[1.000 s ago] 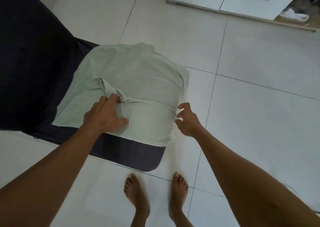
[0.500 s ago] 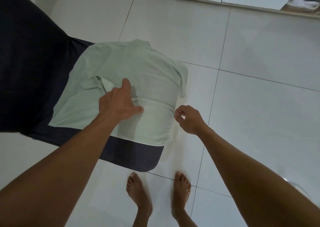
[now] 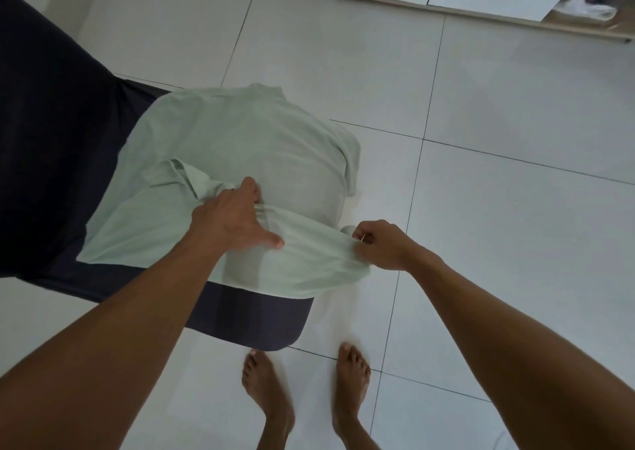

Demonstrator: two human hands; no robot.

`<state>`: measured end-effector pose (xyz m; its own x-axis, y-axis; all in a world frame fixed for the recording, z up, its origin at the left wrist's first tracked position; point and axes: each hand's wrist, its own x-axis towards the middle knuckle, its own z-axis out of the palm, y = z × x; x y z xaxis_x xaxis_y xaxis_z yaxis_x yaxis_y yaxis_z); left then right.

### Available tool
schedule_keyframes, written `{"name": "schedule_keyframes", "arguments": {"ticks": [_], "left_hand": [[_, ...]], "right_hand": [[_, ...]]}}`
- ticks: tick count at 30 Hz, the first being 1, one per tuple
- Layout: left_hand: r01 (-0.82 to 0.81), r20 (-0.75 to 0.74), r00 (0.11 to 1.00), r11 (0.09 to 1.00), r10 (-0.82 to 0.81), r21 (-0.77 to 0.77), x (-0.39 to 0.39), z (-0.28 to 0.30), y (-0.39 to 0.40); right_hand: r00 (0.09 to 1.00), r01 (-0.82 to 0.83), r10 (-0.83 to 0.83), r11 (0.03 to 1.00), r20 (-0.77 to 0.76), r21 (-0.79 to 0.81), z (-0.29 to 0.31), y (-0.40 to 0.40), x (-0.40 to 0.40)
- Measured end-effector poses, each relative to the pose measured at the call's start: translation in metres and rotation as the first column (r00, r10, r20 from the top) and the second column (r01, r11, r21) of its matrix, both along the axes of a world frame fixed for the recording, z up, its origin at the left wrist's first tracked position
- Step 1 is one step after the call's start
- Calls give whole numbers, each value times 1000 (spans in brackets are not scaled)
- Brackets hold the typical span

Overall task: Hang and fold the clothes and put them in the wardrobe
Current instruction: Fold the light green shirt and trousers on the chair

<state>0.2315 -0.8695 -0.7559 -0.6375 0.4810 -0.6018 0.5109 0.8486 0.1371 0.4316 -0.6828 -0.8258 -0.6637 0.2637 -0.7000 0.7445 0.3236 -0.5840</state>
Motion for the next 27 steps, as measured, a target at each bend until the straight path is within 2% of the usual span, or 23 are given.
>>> {"name": "schedule_keyframes", "arguments": {"ticks": [2, 5, 7, 9, 12, 15, 18, 20, 22, 24, 27], "left_hand": [[6, -11, 1000, 1000, -6, -19, -1, 0, 2], [3, -26, 1000, 1000, -3, -23, -3, -3, 2], [3, -38, 999, 1000, -4, -21, -3, -3, 1], [5, -52, 999, 1000, -6, -8, -2, -2, 1], [-28, -43, 999, 995, 32, 94, 0, 3, -3], [-123, 17, 992, 942, 124, 312, -7, 13, -22], [-201, -50, 964, 835, 262, 513, -20, 20, -48], [-249, -106, 922, 780, 372, 574, -37, 25, -64], [-254, -184, 903, 827, 389, 501, -59, 23, -77], [-230, -218, 922, 905, 320, 358, -86, 15, -89], [-173, -147, 965, 949, 216, 262, -120, 3, -93]], "right_hand": [[998, -30, 38, 986, -45, 167, -13, -1, -3], [999, 7, 5, 948, -36, 319, -30, -12, -12], [998, 58, -67, 923, 9, 381, -33, -22, -15], [984, 171, -178, 908, -18, 383, -28, -31, -19], [955, 293, -250, 872, -158, 393, -13, -47, -25], [911, 336, -186, 853, -368, 401, 14, -71, -50], [883, 256, -39, 875, -467, 411, 39, -97, -84], [894, 145, 65, 894, -443, 424, 54, -114, -108], [914, 13, 174, 891, -367, 455, 61, -129, -132], [924, -96, 263, 862, -278, 498, 62, -141, -157], [935, -137, 287, 833, -207, 537, 57, -147, -183]]}}
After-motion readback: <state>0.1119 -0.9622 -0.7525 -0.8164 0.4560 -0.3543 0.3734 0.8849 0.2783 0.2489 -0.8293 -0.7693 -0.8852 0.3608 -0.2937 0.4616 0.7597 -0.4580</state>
